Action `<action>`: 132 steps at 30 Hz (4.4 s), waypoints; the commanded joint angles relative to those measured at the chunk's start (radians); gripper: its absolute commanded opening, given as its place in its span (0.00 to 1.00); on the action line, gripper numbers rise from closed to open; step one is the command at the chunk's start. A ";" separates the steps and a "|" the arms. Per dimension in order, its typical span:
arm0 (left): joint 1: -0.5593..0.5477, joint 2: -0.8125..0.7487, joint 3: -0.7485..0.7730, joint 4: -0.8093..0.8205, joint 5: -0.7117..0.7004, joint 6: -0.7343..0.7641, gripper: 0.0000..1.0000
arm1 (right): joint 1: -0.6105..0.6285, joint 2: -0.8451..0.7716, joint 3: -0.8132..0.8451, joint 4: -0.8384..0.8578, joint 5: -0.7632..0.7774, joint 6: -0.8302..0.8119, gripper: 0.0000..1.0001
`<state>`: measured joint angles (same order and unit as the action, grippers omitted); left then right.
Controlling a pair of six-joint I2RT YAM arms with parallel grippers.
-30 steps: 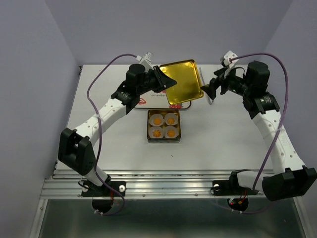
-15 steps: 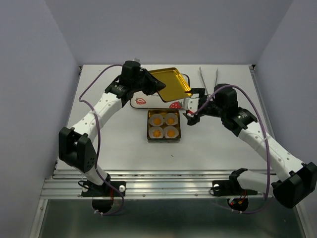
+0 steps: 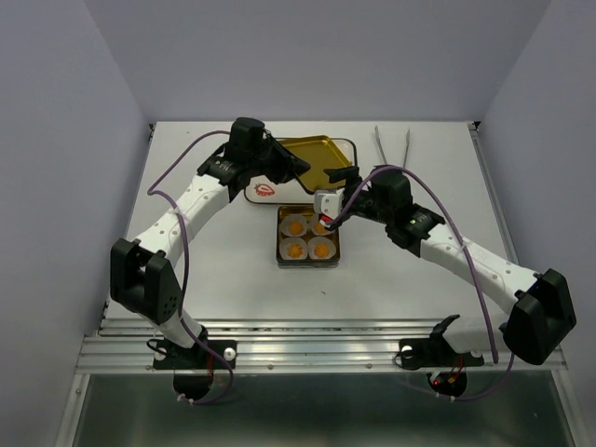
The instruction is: Pack the cookies
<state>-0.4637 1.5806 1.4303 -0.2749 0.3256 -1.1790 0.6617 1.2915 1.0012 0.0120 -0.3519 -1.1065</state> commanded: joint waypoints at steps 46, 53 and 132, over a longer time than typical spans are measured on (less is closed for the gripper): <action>-0.020 -0.154 -0.088 0.166 0.000 -0.016 0.99 | 0.012 -0.004 -0.049 0.206 -0.024 0.072 0.01; -0.020 -0.191 -0.074 0.167 -0.022 0.117 0.99 | 0.012 -0.004 -0.032 0.224 0.019 0.224 0.01; 0.123 -0.208 -0.571 0.531 0.144 0.611 0.99 | -0.586 0.264 -0.394 0.847 -0.768 2.251 0.01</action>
<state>-0.3344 1.3750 0.8410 0.1978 0.4385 -0.5835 0.0933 1.5223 0.6342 0.6304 -1.0565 1.0462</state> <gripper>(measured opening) 0.986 0.217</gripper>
